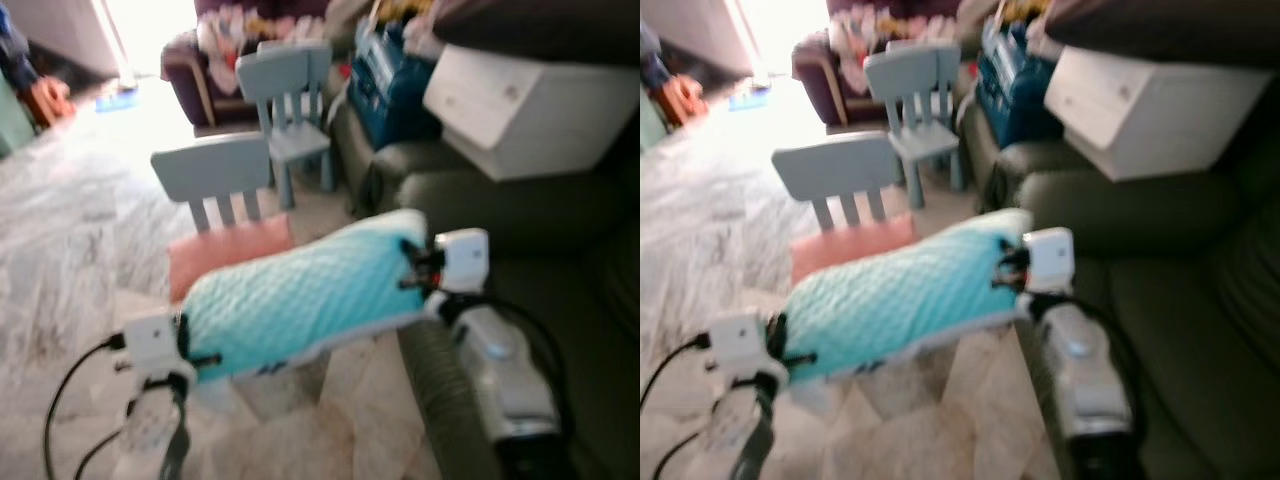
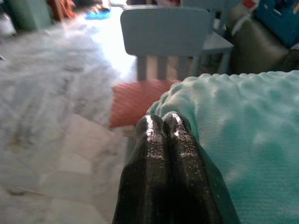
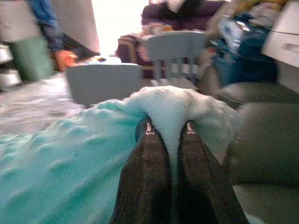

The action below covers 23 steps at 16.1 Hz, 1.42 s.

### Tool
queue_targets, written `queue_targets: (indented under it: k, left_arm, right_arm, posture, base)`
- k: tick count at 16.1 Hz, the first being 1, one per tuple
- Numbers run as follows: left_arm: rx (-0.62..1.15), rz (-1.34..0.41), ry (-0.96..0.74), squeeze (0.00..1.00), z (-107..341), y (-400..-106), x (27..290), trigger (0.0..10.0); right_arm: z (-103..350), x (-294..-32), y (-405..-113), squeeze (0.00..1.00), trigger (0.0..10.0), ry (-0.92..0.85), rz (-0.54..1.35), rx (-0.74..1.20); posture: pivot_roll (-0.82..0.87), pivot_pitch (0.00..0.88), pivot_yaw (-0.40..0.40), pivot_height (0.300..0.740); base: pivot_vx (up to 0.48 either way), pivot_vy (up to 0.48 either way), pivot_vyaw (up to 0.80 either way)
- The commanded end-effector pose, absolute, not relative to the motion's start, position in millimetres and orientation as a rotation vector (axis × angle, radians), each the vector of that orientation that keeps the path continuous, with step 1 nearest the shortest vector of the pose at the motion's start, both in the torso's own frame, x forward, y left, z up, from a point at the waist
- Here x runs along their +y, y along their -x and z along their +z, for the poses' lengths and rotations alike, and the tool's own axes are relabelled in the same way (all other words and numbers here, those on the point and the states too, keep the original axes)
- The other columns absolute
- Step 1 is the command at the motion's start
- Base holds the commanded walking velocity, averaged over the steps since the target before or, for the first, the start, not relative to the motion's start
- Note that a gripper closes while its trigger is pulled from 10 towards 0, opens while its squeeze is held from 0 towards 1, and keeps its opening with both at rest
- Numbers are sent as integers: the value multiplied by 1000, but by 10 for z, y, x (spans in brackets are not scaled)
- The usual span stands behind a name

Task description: Move the pillow to the sofa

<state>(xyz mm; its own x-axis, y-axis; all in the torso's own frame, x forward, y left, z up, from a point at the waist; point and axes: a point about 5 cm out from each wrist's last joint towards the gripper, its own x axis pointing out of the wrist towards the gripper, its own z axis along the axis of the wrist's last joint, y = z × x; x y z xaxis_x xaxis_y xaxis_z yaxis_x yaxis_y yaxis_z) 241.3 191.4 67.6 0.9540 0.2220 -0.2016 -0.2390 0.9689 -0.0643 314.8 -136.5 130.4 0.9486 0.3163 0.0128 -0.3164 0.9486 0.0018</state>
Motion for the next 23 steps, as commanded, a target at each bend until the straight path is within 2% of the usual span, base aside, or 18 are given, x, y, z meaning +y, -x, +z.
queue_targets:
  k: [1,9,23]
  left_arm:
    - [193,240,91,0,683,-2407,1931,10000]
    - [185,223,90,0,688,-2421,1900,10000]
    - [171,216,210,0,726,-2452,1935,10000]
  right_arm:
    - [1373,-1369,-3164,0,10000,1,328,-35]
    - [1366,-1381,-3177,0,10000,7,328,-29]
    - [1365,-1385,-3178,0,10000,14,324,-26]
  posture:
    - [-230,0,78,740]
    - [-234,0,73,740]
    - [-243,0,80,740]
  base:
    - [-398,0,0]
    - [-366,0,0]
    - [0,0,0]
